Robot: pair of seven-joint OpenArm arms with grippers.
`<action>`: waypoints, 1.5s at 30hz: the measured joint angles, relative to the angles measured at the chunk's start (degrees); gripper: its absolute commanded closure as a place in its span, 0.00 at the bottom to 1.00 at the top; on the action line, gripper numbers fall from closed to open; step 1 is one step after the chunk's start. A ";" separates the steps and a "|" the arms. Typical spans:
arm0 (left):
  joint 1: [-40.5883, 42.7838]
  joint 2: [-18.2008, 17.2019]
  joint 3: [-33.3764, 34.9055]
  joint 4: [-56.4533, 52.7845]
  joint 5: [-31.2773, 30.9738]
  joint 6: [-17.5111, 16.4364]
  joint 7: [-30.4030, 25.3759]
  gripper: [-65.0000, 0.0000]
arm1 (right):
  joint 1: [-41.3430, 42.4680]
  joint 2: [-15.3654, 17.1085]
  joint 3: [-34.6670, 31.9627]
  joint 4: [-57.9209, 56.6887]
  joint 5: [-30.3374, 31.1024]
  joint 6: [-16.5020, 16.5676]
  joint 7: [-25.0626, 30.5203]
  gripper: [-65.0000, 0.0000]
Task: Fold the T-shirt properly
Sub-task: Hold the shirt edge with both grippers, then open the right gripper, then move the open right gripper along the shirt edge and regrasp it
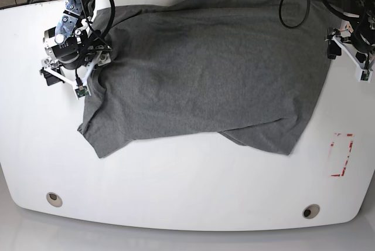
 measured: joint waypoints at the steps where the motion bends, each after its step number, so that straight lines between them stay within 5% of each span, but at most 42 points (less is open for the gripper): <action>1: -0.13 -0.02 0.33 0.00 0.04 0.00 0.44 0.23 | 0.04 -0.24 0.00 0.07 0.55 -0.02 -0.57 0.08; 13: -1.49 0.39 0.98 -0.04 0.13 0.00 0.55 0.23 | 1.07 -4.26 -0.02 0.04 -0.59 -0.09 -2.80 0.08; 23: -2.38 0.31 1.51 -0.13 -0.07 0.00 0.11 0.23 | 4.31 -3.69 0.68 -1.53 -1.77 0.00 -1.11 0.08; 38: -4.48 0.33 1.51 -0.24 0.15 0.00 -0.24 0.23 | 16.79 -1.62 0.57 -20.22 -1.57 0.04 9.90 0.08; 45: -4.46 0.33 1.51 -0.26 0.11 0.00 0.24 0.23 | 20.68 0.28 0.24 -30.91 -0.68 -0.02 19.52 0.08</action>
